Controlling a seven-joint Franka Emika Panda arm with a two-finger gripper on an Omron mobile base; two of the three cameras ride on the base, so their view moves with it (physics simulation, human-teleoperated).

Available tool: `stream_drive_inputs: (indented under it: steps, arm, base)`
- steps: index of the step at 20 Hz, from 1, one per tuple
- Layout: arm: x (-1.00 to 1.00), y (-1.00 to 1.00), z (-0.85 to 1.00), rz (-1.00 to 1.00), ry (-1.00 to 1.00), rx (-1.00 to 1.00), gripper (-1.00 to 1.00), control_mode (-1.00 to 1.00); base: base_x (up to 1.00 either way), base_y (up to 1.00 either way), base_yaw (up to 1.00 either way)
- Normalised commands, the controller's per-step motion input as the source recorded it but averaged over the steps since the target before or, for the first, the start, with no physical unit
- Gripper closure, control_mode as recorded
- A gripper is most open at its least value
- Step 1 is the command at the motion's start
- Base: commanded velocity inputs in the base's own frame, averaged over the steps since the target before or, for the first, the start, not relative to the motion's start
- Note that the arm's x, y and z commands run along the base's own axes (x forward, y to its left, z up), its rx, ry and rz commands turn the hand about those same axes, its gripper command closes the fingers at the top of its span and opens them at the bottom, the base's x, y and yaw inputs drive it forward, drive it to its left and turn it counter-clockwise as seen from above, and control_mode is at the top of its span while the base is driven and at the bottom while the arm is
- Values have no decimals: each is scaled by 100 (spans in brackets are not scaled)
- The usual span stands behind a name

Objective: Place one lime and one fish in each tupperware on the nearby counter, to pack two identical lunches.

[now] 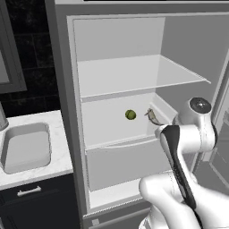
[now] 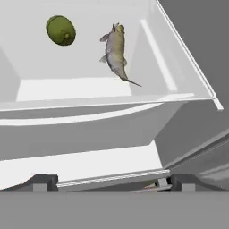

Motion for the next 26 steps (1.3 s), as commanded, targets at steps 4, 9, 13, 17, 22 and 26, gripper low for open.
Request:
stream_drive_inputs:
  steps: [4, 9, 13, 17, 22, 26]
  arm:
    - [58, -13, -2, 0, -7, 0, -100, -100]
    - [65, -7, 0, 0, 0, 0, -100, -100]
    - [51, -1, -5, 3, 0, 0, -100, -100]
    - [42, -8, -19, 8, 0, 0, -100, -100]
    - [38, -13, -35, 8, -2, 0, -100, -100]
    - [50, -10, -11, 5, 0, 0, -100, -100]
  base:
    - [0, 0, 0]
    - [0, 0, 0]
    - [0, 0, 0]
    - [0, 0, 0]
    - [0, 0, 0]
    - [0, 0, 0]
